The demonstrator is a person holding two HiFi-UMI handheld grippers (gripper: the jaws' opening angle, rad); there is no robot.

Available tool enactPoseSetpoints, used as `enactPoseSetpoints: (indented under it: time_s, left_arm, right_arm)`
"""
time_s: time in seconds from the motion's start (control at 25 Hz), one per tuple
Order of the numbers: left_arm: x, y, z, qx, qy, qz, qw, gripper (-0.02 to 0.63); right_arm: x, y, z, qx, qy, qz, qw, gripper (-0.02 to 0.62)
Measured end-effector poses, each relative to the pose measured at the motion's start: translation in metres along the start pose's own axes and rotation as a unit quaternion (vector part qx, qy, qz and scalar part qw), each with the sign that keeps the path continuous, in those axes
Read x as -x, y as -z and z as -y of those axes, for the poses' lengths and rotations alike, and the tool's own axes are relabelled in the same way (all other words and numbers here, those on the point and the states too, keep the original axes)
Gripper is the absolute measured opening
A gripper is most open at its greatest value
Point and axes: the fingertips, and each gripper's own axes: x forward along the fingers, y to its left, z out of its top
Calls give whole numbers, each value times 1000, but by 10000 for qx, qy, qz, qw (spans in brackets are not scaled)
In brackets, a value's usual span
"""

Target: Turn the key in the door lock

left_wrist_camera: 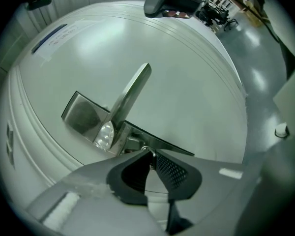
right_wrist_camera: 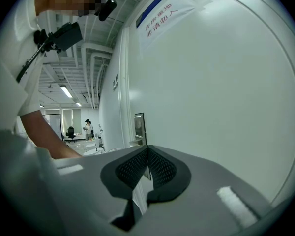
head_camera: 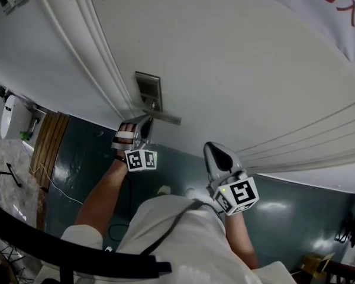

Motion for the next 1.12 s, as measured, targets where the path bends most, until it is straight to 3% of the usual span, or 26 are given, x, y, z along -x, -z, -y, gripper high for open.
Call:
enactPoseSetpoints:
  time_s: [0.36, 0.6, 0.72, 1.12]
  left_arm:
    - [-4, 5, -2, 995, -12, -164, 9949, 40]
    - [-5, 6, -2, 1978, 78, -276, 9798, 37]
    - [-6, 8, -2, 2509, 137, -351, 9673, 35]
    - [-8, 12, -4, 4145, 314, -513, 9081, 34]
  right_arm:
    - [4, 4, 4, -25, 121, -9, 9999, 8]
    - [10, 3, 6, -7, 142, -19, 9999, 8]
    - [11, 4, 5, 1, 134, -21, 9999, 8]
    - [19, 2, 9, 30, 171, 20, 9998, 8]
